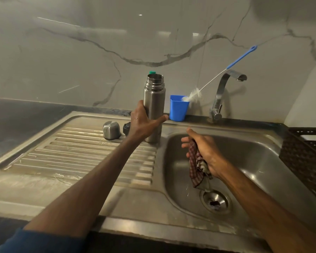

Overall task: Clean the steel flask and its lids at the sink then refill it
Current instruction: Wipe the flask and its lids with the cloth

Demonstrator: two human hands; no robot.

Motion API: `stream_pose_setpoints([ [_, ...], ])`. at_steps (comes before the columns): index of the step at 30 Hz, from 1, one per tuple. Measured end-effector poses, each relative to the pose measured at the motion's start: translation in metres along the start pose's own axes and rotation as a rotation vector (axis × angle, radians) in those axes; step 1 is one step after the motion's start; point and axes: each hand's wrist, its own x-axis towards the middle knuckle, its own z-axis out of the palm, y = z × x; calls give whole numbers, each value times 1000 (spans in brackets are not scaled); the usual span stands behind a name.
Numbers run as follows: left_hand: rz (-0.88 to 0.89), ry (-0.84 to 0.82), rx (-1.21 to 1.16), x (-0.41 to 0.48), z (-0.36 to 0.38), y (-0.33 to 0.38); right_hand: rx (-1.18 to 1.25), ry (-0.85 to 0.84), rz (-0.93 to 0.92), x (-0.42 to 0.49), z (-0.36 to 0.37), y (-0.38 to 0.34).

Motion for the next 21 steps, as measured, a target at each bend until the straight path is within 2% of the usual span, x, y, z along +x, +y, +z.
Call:
stream_pose_setpoints([
  [7,-40,57,34,9,4,-8,35,-13,11,1,3,1],
  [14,-63,43,138,12,4,-16,44,-19,12,1,3,4],
  [18,-79,-11,173,13,3,-19,81,-19,32,4,3,4],
  [21,-39,-134,328,14,-13,-16,98,-43,49,4,0,4],
])
